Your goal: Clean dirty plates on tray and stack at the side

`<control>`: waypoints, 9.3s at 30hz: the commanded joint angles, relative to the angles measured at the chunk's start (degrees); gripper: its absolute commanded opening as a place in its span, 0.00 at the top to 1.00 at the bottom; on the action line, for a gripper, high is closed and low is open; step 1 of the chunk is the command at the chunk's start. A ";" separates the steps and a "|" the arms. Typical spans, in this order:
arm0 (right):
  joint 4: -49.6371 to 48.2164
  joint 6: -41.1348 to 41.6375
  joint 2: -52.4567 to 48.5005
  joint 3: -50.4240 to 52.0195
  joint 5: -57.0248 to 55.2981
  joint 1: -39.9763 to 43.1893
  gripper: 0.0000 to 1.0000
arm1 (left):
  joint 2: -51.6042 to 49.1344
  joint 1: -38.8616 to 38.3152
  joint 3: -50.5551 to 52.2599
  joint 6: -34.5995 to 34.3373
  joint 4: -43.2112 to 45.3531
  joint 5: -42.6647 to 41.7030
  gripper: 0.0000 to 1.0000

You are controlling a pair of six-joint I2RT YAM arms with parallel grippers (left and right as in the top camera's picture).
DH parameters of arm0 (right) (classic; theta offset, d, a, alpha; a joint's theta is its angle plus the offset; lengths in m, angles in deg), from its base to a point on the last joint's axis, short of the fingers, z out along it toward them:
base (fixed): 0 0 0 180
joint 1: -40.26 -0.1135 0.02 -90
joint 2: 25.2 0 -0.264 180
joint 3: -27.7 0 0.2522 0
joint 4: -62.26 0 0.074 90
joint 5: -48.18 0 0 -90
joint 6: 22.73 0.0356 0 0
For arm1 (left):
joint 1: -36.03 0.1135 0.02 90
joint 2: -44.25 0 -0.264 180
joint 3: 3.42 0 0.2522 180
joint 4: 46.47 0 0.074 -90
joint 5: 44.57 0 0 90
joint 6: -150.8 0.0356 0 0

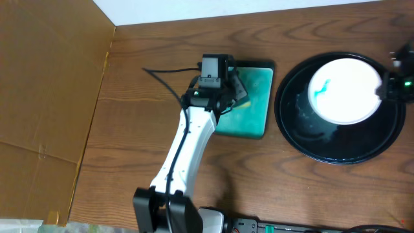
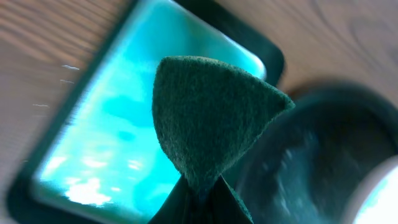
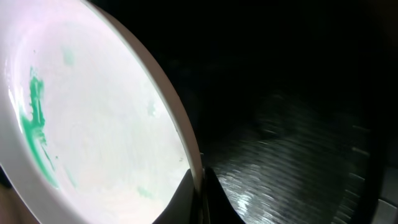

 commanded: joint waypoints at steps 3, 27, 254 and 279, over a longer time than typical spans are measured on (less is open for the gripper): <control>-2.60 -1.44 -6.34 -0.66 0.63 -4.39 0.99 | -3.67 -2.32 0.46 7.06 1.84 -15.39 0.93; -4.35 3.56 -13.68 -0.68 -6.67 -5.68 0.99 | -23.74 -27.56 0.46 -12.41 26.86 1.97 0.93; -37.22 -3.61 102.97 71.45 -22.23 5.53 0.01 | 29.35 -1.44 -1.92 -1.14 -19.30 10.56 0.16; -33.44 -6.12 102.97 71.43 -24.61 5.53 0.01 | 29.35 -1.46 -1.92 -1.14 -19.30 10.56 0.16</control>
